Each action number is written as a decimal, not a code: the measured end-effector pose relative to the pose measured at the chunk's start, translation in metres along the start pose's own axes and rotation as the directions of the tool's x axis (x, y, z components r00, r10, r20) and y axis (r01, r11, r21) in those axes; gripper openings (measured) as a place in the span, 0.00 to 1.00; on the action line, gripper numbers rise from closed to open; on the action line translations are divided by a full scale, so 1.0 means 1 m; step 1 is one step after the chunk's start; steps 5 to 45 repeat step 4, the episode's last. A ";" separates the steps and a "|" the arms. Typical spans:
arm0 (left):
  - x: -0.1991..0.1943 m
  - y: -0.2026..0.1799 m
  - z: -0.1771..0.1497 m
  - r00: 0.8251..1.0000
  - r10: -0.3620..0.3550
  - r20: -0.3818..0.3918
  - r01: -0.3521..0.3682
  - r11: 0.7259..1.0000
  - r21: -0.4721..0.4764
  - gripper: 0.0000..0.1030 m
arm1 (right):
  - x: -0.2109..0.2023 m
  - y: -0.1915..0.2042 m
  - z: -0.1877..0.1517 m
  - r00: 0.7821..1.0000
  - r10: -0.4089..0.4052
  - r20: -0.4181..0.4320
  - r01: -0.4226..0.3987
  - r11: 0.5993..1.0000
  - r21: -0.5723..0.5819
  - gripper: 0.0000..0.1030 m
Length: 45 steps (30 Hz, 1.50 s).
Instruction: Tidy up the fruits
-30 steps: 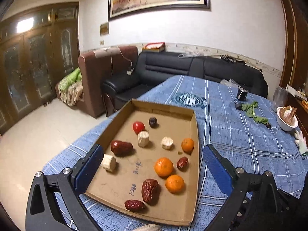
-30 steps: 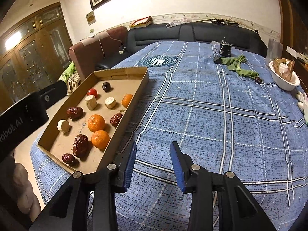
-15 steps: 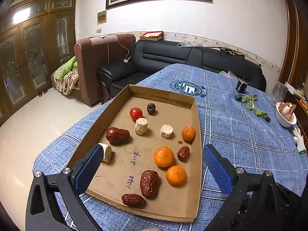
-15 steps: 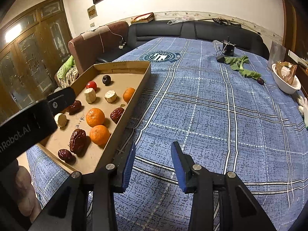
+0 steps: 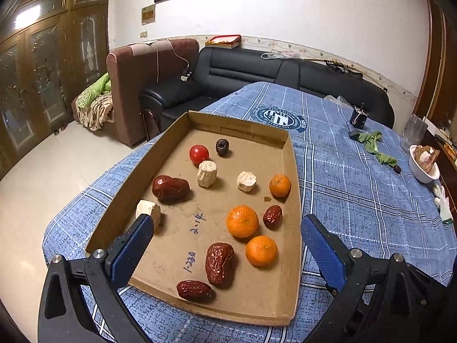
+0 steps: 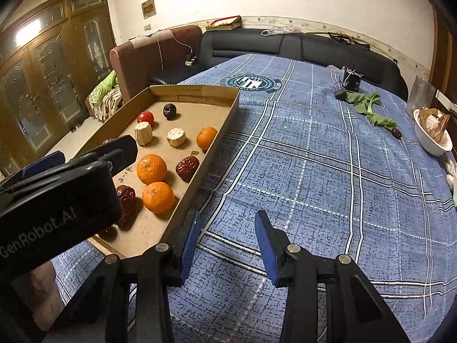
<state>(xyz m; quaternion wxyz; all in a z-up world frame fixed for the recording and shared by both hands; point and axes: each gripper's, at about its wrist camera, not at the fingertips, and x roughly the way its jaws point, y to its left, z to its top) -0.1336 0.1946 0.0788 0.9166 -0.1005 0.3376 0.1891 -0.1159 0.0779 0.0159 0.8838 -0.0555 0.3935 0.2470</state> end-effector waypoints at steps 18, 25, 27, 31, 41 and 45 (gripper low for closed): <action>0.000 0.001 0.000 1.000 0.003 -0.011 -0.003 1.000 -0.002 1.00 | 0.003 -0.002 -0.001 1.000 0.006 -0.014 -0.006 1.000 0.006 0.43; 0.000 0.001 0.000 1.000 0.003 -0.011 -0.003 1.000 -0.002 1.00 | 0.003 -0.002 -0.001 1.000 0.006 -0.014 -0.006 1.000 0.006 0.43; 0.000 0.001 0.000 1.000 0.003 -0.011 -0.003 1.000 -0.002 1.00 | 0.003 -0.002 -0.001 1.000 0.006 -0.014 -0.006 1.000 0.006 0.43; 0.000 0.001 0.000 1.000 0.003 -0.011 -0.003 1.000 -0.002 1.00 | 0.003 -0.002 -0.001 1.000 0.006 -0.014 -0.006 1.000 0.006 0.43; 0.000 0.001 0.000 1.000 0.003 -0.011 -0.003 1.000 -0.002 1.00 | 0.003 -0.002 -0.001 1.000 0.006 -0.014 -0.006 1.000 0.006 0.43; 0.000 0.001 0.000 1.000 0.003 -0.011 -0.003 1.000 -0.002 1.00 | 0.003 -0.002 -0.001 1.000 0.006 -0.014 -0.006 1.000 0.006 0.43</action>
